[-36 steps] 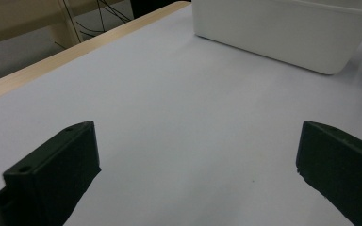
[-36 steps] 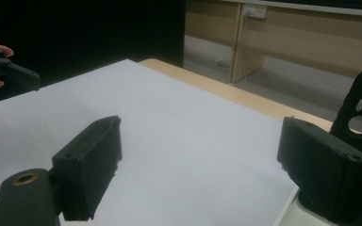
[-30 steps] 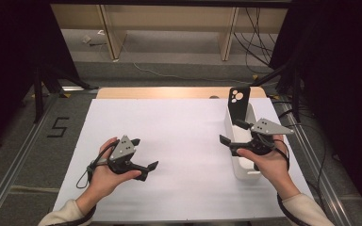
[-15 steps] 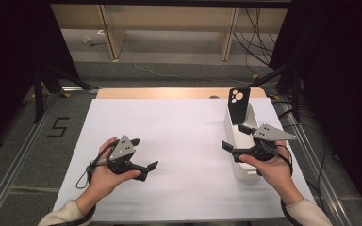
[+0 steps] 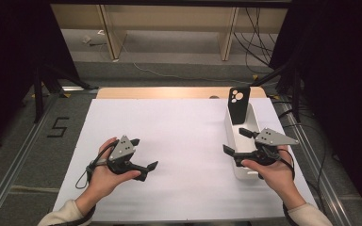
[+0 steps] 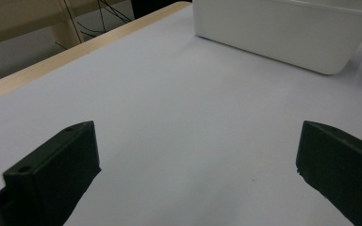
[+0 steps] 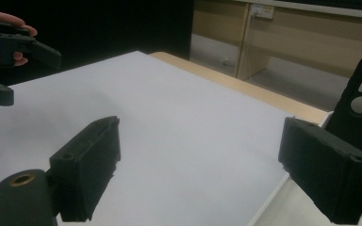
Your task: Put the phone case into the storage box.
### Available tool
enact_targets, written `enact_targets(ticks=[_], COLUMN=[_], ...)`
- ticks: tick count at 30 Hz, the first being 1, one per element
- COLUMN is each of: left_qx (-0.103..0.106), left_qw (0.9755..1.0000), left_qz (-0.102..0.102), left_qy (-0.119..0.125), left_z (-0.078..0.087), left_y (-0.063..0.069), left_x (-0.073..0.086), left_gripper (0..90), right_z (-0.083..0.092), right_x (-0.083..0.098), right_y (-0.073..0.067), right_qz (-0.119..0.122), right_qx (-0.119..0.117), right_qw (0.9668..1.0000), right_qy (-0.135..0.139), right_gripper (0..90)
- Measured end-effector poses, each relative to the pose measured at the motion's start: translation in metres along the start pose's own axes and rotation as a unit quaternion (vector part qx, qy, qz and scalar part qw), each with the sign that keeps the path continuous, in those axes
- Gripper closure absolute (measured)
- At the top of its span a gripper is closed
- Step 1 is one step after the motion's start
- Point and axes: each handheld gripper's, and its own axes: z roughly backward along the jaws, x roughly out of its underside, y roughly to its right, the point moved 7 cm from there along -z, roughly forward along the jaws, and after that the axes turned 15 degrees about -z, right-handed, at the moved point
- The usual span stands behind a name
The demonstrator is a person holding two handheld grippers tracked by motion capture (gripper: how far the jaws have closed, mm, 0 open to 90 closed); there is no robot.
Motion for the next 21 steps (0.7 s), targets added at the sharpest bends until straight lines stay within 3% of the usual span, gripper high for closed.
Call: enact_targets(ticks=[21], left_qx=[0.000], left_qw=[1.0000], left_qz=[0.001], left_qy=[0.000], left_z=[-0.0002], left_y=[0.0001], left_x=[0.0001], left_gripper=[0.0], right_z=[0.0056], right_x=[0.0069], right_y=[-0.0020], right_qz=[0.004], right_qx=[-0.004], right_qw=[1.0000], right_qy=[-0.002], right_gripper=[14.5])
